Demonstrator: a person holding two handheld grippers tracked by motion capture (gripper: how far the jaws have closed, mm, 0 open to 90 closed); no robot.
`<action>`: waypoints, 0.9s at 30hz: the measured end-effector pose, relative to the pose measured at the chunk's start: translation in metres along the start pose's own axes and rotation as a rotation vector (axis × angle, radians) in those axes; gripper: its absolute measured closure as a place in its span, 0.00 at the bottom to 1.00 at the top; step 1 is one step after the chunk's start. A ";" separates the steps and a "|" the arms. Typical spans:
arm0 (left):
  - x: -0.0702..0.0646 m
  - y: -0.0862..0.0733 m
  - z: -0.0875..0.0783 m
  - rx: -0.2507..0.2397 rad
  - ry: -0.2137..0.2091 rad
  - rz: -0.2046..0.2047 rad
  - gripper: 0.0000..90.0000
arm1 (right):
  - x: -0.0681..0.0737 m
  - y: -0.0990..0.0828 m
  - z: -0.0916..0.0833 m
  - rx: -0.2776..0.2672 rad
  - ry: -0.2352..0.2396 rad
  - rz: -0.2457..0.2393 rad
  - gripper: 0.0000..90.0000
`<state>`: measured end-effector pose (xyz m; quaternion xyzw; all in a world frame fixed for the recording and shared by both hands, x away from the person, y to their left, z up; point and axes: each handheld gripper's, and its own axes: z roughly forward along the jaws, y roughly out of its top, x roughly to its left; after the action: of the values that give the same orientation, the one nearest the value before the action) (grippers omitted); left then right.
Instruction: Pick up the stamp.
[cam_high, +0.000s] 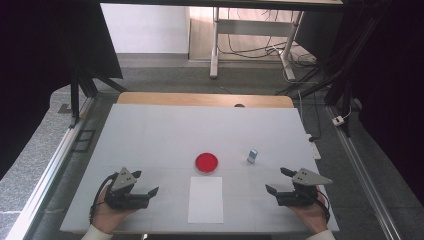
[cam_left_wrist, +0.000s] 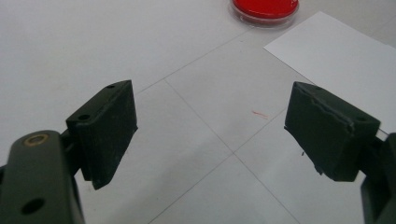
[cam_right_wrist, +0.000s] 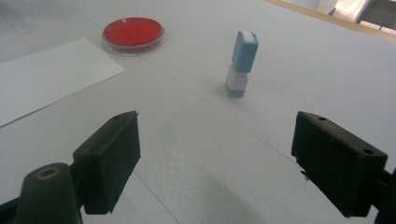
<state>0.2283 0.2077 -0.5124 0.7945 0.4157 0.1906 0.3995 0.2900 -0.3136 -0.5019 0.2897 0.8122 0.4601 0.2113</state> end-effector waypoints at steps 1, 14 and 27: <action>0.000 0.000 0.000 0.000 0.002 0.002 0.19 | 0.000 0.000 0.000 0.000 0.000 0.000 0.17; -0.001 -0.001 0.000 -0.002 0.006 0.021 0.20 | 0.001 -0.002 0.001 0.008 -0.021 -0.001 0.20; 0.001 -0.002 0.001 -0.007 0.027 0.028 0.20 | 0.001 0.000 0.000 -0.005 -0.026 0.002 0.24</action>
<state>0.2285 0.2091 -0.5142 0.7963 0.4091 0.2085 0.3939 0.2887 -0.3134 -0.5022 0.2959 0.8081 0.4583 0.2222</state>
